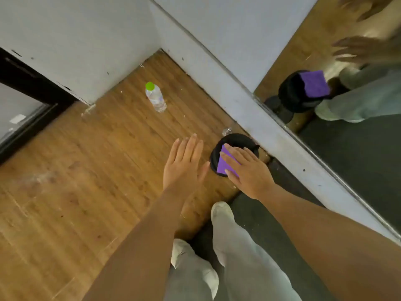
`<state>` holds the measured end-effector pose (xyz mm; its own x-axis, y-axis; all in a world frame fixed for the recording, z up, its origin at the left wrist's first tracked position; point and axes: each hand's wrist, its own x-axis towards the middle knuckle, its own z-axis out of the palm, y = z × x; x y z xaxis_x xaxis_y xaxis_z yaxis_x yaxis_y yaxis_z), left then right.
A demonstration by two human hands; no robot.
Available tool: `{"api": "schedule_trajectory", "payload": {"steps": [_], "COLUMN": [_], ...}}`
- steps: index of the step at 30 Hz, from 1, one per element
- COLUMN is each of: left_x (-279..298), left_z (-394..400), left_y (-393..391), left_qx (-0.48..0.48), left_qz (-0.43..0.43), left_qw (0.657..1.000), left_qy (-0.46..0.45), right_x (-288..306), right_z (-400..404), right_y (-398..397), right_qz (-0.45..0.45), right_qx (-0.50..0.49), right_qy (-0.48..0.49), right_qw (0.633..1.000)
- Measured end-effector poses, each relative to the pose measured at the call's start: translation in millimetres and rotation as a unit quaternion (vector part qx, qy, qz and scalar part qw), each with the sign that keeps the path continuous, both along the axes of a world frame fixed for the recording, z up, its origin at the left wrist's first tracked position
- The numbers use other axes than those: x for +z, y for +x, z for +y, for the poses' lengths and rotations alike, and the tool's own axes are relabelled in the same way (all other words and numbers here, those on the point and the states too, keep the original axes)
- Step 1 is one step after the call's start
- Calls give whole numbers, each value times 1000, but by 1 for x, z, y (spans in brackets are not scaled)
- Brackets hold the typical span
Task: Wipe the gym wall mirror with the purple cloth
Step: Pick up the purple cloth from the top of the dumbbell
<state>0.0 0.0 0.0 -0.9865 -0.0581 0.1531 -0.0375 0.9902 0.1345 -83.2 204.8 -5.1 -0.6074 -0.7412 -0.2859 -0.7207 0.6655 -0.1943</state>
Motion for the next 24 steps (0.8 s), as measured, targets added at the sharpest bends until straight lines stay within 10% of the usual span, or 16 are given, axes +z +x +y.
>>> {"api": "schedule_trajectory", "payload": {"steps": [13, 24], "left_x": [-162, -116], "left_z": [15, 16], "left_y": [6, -11], "left_qx": [-7, -6], "left_qz": [17, -20], "left_qw": [1000, 998], "left_qy": [11, 54], "right_x": [-170, -116], "right_z": [11, 4], "right_y": [9, -6], "right_qz": [75, -60], "right_qx": [-52, -130], "right_qy": [26, -53], "right_qw": [995, 988]}}
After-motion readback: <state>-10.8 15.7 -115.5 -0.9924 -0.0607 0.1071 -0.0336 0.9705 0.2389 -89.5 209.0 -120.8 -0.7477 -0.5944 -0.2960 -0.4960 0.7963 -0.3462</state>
